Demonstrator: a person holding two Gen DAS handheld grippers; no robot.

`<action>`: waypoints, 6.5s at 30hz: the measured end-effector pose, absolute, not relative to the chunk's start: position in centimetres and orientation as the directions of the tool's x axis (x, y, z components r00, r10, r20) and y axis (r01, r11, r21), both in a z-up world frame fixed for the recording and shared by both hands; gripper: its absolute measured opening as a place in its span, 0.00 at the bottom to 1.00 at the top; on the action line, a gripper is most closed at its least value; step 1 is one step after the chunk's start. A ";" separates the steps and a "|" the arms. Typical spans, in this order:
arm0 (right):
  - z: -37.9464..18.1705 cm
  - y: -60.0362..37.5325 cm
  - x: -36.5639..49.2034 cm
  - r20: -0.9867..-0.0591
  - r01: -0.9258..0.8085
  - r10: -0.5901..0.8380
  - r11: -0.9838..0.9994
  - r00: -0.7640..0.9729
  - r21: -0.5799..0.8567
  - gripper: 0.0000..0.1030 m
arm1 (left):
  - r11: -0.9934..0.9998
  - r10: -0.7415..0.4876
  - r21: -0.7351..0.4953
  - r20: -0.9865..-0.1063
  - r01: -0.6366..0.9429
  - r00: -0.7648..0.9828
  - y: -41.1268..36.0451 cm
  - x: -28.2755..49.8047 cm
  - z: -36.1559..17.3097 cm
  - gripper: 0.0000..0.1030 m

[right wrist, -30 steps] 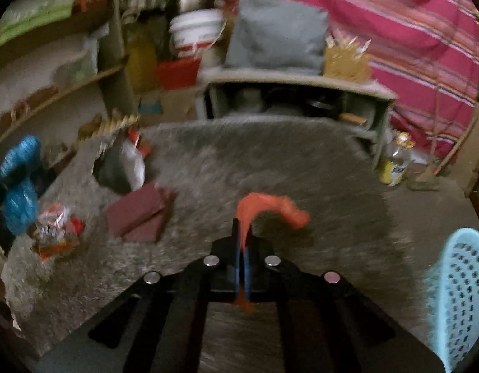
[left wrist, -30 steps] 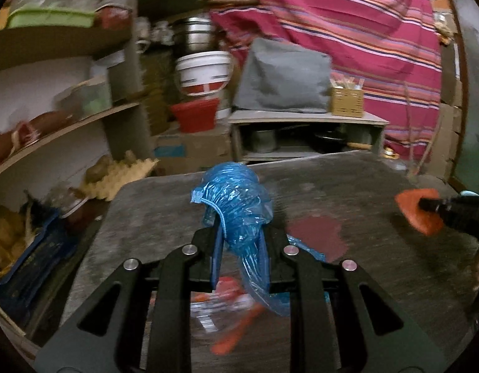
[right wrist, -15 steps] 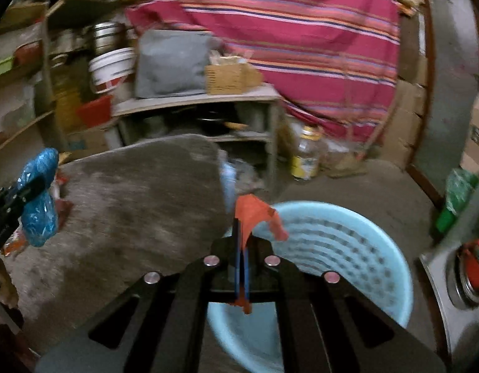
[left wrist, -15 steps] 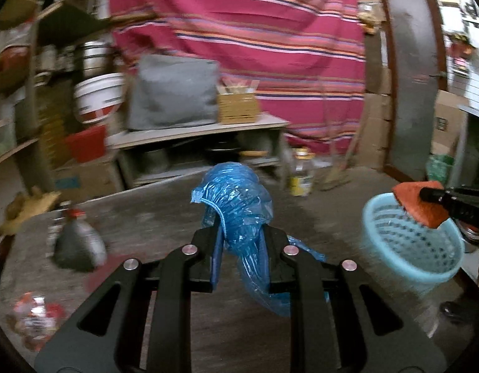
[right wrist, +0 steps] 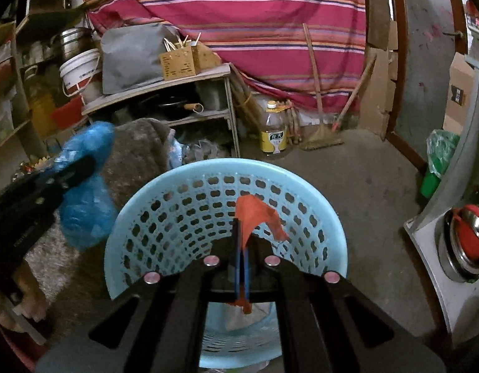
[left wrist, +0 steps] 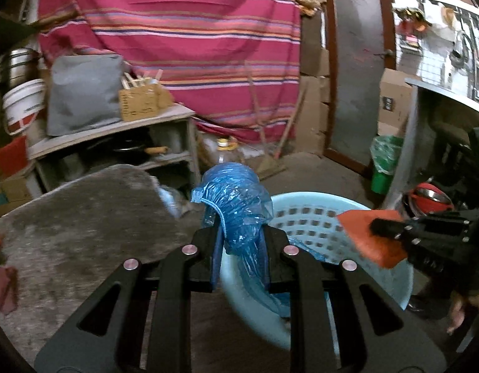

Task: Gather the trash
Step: 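Carry both bags over the blue basket and open both tools to drop them, then move both tools back over the table toward the remaining trash, then grasp the orange snack wrapper with the left tool while the right tool grasps the red sponge, then carry the wrapper and sponge to the blue basket and open both tools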

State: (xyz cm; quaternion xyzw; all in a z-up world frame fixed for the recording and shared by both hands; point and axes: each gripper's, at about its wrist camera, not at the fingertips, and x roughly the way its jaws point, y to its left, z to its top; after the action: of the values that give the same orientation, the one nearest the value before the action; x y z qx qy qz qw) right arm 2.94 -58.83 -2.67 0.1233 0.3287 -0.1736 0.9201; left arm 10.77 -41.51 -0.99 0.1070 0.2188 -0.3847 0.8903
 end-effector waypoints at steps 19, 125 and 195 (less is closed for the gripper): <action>-3.4 -57.5 4.3 -0.665 0.401 -0.214 0.905 0.716 0.140 0.04 | 0.753 -0.573 0.064 -0.424 0.654 0.701 -37.6 11.2 1.6 0.88; -5.3 -14.7 26.1 -0.677 -0.079 -0.027 0.989 0.735 -0.125 0.96 | 0.992 -0.052 0.070 -0.556 0.109 0.830 10.2 25.9 -1.4 0.52; -0.6 -58.3 3.6 -0.612 0.562 -0.426 0.827 0.667 0.037 0.85 | 0.739 -0.555 0.076 -0.496 0.670 0.668 -34.8 13.3 -1.1 0.52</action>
State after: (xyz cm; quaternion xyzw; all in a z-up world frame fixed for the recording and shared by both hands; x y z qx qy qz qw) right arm 3.59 -58.33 -0.63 0.1119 0.3041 -0.2724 0.9060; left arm 13.30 -34.82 -1.11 0.1268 0.2267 -0.3384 0.9044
